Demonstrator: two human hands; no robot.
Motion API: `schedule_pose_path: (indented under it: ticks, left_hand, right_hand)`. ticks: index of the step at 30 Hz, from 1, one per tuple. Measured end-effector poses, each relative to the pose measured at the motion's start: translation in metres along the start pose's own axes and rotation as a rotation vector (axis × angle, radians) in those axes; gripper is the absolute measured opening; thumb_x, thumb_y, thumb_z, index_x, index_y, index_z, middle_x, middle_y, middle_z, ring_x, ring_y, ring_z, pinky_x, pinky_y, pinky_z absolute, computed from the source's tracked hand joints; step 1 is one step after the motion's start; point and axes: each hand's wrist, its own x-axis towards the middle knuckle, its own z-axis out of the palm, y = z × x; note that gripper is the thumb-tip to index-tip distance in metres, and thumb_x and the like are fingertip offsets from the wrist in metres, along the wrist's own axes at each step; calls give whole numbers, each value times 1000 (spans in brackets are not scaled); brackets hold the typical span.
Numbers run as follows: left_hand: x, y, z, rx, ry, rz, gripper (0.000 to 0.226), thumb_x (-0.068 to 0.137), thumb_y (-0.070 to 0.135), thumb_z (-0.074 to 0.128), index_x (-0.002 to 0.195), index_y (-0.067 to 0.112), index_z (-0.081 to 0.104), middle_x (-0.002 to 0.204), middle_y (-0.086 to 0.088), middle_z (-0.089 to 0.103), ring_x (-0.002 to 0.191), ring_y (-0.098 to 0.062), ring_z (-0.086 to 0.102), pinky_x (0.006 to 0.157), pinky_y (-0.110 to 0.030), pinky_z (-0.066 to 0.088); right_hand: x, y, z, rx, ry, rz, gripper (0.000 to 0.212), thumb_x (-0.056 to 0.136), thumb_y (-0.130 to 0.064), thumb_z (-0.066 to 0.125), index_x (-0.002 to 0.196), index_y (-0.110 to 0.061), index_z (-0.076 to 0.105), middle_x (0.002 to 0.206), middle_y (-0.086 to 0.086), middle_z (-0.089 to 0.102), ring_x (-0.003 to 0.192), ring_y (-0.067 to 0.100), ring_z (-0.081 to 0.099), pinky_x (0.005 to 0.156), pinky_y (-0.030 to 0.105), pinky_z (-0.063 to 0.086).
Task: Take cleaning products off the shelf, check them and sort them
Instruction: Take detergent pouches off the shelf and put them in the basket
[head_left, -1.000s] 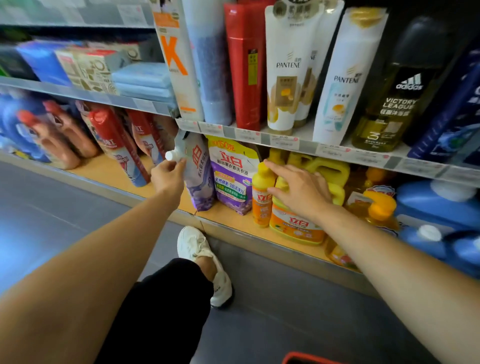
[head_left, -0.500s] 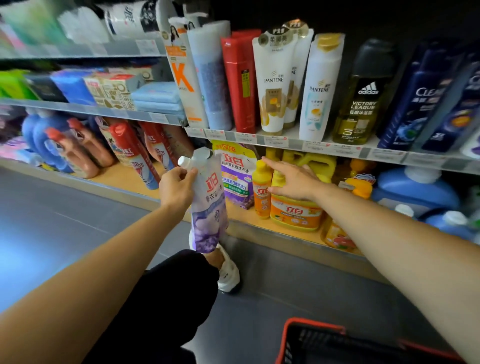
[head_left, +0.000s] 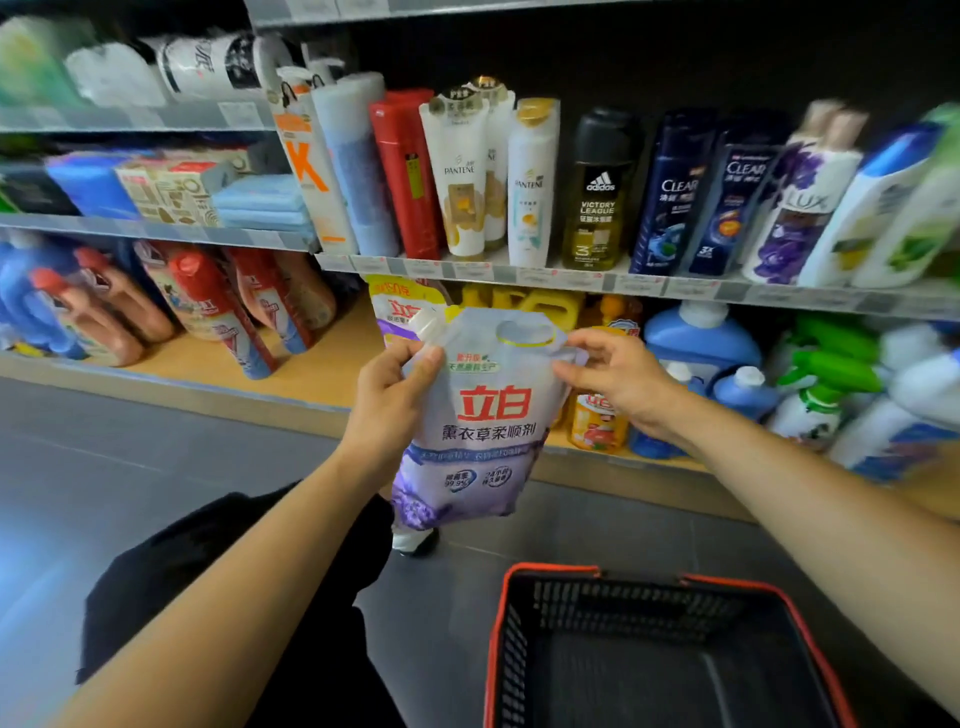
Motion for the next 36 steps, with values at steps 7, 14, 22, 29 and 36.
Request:
schedule_pose_path:
  ticks: [7,14,22,29,36]
  left_hand:
    - [-11,12,66,-164,-167,-216,28,103,24,57,104,1,73,103,-18,77,93,-31,75,81,-39,62]
    - [-14,10,103,-147,-337,-221,32,103,25,56,116,-2,68,112,-15,76,102,-30,74,85,-37,61]
    - [-47,-3,155,101,-455,59,18,97,23,66,82,14,68,82,0,72,77,-11,65,68,-28,51]
    - [-58,5,171,229,-554,288,19,94,31,64,84,15,65,79,-4,63,74,-10,53,64,-37,43]
    - [-65,20,173,203,-665,213,26,87,26,74,109,13,69,100,-13,71,88,-21,65,78,-49,57]
  right_hand:
    - [-72,-15,-55,93,97,172,24,93,-8,64,113,3,69,106,13,73,100,22,68,93,36,56]
    - [-115,-14,-91,264,70,231,16,81,-23,67,82,-12,79,88,4,78,80,14,74,66,27,60]
    - [-150,-17,-130,-346,304,1,41,81,-8,81,118,-19,65,114,1,68,97,5,62,83,12,47]
    - [-157,-27,-109,-593,146,-84,37,86,-29,78,119,-15,71,107,0,74,102,6,64,86,28,50]
    - [-164,-28,-113,-414,116,-138,18,89,-15,74,74,-4,72,57,2,56,62,-1,44,56,17,32]
